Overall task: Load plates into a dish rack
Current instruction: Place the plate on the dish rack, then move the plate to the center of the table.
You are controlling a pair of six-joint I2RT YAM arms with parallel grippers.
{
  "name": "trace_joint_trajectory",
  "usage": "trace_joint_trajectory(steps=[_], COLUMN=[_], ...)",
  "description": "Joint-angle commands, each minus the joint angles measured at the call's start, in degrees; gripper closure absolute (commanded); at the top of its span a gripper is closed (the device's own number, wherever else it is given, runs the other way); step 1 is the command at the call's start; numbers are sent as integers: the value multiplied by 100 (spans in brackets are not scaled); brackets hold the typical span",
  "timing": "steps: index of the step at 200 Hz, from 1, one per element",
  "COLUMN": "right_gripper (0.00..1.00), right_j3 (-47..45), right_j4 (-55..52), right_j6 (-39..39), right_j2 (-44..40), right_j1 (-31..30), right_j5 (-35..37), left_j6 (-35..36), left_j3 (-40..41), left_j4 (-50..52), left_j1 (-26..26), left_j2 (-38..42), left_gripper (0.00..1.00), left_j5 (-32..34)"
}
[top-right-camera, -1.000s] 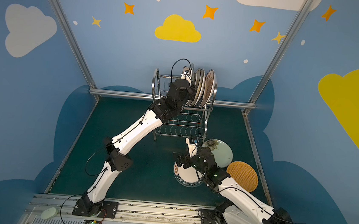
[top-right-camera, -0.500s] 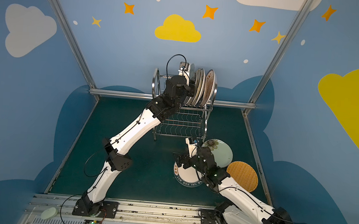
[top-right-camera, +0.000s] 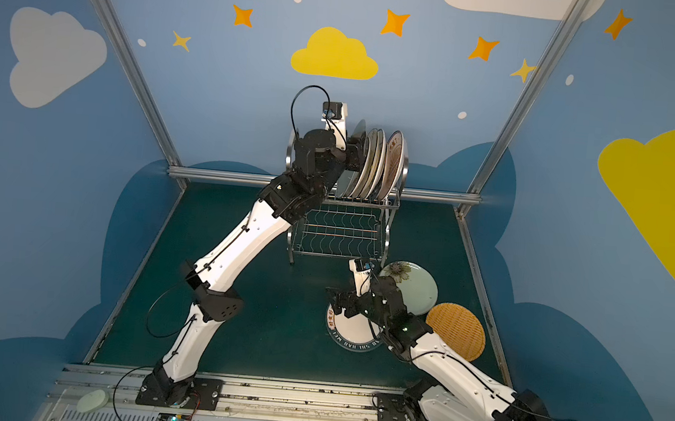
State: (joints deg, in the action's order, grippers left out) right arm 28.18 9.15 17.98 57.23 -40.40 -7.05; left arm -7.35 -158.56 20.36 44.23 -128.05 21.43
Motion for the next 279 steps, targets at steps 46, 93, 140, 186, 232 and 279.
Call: trace_joint_trajectory(steps=[46,93,140,186,232,279], right_gripper=[10,11,10,10,11,11], right_j3=[196,196,196,296,561,287], right_j4=[-55,-93,-175,-328,-1890,-3821], right_j6=[-70,-107,-145,181,675,1820], right_j2=[-168,-229,-307,-439,-1237,-2034], right_j1=[-38,-46,-47,-23,116,817], right_j5=[63,90,178,479,1053,482], left_j6=[-790,-1178,-1723,-1726,-1691,-1752], left_j3=[-77,1689,7032,9187,10726,11935], left_j4=[855,1451,-1108,-296,765,479], left_j1=[-72,-63,-76,-108,-108,-110], left_j2=[998,2392,5647,7752,9381,10645], left_gripper=[52,37,1,0,0,0], left_j5=[-1151,-2452,-2725,-2824,-2943,-2945])
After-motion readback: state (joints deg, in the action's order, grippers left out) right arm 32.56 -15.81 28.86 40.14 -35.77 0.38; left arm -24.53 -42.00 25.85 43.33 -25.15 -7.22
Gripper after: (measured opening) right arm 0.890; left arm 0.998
